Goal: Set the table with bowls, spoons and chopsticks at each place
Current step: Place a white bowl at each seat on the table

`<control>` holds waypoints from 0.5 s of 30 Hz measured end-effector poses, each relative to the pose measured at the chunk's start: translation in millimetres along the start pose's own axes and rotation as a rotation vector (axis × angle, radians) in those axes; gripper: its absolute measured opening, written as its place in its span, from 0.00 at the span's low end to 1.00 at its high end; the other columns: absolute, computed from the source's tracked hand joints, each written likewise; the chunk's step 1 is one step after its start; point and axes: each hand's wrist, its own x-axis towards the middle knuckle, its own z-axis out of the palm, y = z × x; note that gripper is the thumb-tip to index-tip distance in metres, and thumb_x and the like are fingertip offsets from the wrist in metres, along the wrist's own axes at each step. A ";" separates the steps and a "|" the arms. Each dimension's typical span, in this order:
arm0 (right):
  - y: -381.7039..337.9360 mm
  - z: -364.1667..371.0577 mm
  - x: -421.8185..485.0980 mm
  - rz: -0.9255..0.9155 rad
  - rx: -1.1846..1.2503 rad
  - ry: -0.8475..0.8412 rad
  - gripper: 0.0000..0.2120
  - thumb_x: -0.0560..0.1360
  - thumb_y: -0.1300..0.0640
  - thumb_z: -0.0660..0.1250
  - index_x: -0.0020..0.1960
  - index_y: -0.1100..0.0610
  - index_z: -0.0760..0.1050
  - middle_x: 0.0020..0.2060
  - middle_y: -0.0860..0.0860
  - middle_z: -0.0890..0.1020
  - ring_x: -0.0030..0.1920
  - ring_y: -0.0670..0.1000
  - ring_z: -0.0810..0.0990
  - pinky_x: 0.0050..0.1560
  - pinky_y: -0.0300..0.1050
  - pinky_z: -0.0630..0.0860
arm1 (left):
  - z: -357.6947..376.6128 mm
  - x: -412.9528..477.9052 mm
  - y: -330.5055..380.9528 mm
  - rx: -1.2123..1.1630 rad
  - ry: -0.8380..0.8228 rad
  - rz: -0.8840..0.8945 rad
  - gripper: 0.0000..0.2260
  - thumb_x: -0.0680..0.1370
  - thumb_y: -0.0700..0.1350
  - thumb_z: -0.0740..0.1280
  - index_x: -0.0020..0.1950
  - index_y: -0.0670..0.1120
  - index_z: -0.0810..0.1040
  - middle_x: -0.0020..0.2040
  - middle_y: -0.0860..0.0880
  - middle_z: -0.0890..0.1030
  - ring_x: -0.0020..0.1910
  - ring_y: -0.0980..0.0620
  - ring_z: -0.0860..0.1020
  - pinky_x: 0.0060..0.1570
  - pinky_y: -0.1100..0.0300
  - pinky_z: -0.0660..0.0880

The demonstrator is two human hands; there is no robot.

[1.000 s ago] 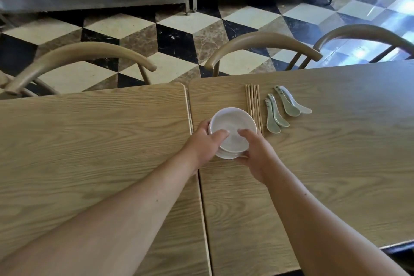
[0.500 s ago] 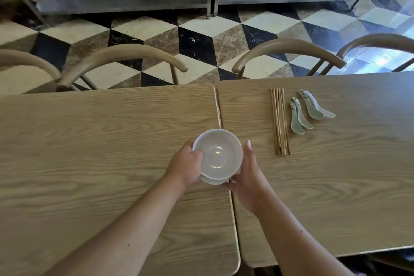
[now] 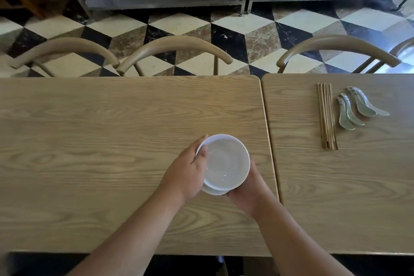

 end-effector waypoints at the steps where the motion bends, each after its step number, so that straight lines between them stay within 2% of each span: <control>1: 1.4 3.6 0.6 0.011 0.003 0.002 0.24 0.86 0.39 0.55 0.72 0.50 0.78 0.68 0.58 0.83 0.63 0.61 0.83 0.50 0.55 0.79 | -3.2 -2.7 -0.9 0.002 0.005 0.023 0.19 0.87 0.58 0.56 0.78 0.65 0.70 0.73 0.65 0.72 0.72 0.62 0.70 0.72 0.61 0.65; 4: 10.2 7.4 4.4 0.045 0.020 0.007 0.25 0.85 0.38 0.56 0.73 0.50 0.78 0.68 0.57 0.83 0.66 0.61 0.82 0.58 0.59 0.77 | -13.7 -5.7 -0.9 -0.027 0.025 0.098 0.19 0.87 0.58 0.56 0.78 0.65 0.70 0.72 0.67 0.71 0.71 0.66 0.68 0.70 0.64 0.63; 6: 17.7 6.4 7.2 0.060 0.021 0.038 0.25 0.84 0.39 0.60 0.74 0.50 0.77 0.70 0.58 0.82 0.70 0.63 0.80 0.63 0.62 0.75 | -20.2 -5.1 -0.8 -0.086 0.055 0.123 0.15 0.88 0.57 0.56 0.71 0.62 0.78 0.70 0.63 0.78 0.70 0.61 0.75 0.70 0.60 0.69; 8: 23.0 3.4 9.7 0.075 0.056 0.076 0.25 0.81 0.44 0.64 0.75 0.52 0.75 0.69 0.60 0.82 0.70 0.65 0.80 0.65 0.64 0.76 | -27.3 -5.0 -0.8 -0.116 0.123 0.131 0.12 0.88 0.54 0.57 0.60 0.60 0.81 0.61 0.56 0.84 0.63 0.55 0.80 0.63 0.57 0.73; 10: 24.2 -1.7 10.0 0.089 0.104 0.116 0.23 0.80 0.51 0.64 0.74 0.53 0.75 0.66 0.61 0.84 0.65 0.64 0.83 0.64 0.64 0.77 | -36.7 -3.9 -3.8 -0.143 0.210 0.095 0.12 0.88 0.52 0.59 0.53 0.58 0.82 0.55 0.53 0.85 0.56 0.52 0.82 0.56 0.54 0.75; 12: 21.1 -7.8 6.4 0.100 0.118 0.143 0.20 0.81 0.54 0.62 0.71 0.54 0.76 0.61 0.61 0.85 0.60 0.64 0.83 0.60 0.63 0.77 | -48.1 -2.7 -11.1 -0.217 0.282 0.002 0.13 0.87 0.51 0.61 0.48 0.56 0.83 0.46 0.54 0.85 0.47 0.50 0.82 0.46 0.52 0.78; 14: 15.8 -15.7 1.8 0.101 0.133 0.176 0.18 0.81 0.55 0.62 0.69 0.55 0.77 0.58 0.61 0.85 0.57 0.63 0.83 0.56 0.61 0.78 | -58.9 -3.1 -25.4 -0.270 0.332 -0.101 0.11 0.86 0.48 0.63 0.46 0.51 0.82 0.42 0.50 0.82 0.38 0.49 0.78 0.34 0.54 0.74; 15: 13.7 -20.4 0.5 0.101 0.141 0.191 0.18 0.81 0.55 0.62 0.69 0.55 0.76 0.58 0.61 0.85 0.57 0.63 0.83 0.55 0.60 0.79 | -63.3 -3.4 -34.9 -0.265 0.345 -0.134 0.10 0.84 0.45 0.63 0.46 0.50 0.81 0.41 0.48 0.80 0.36 0.48 0.77 0.32 0.54 0.72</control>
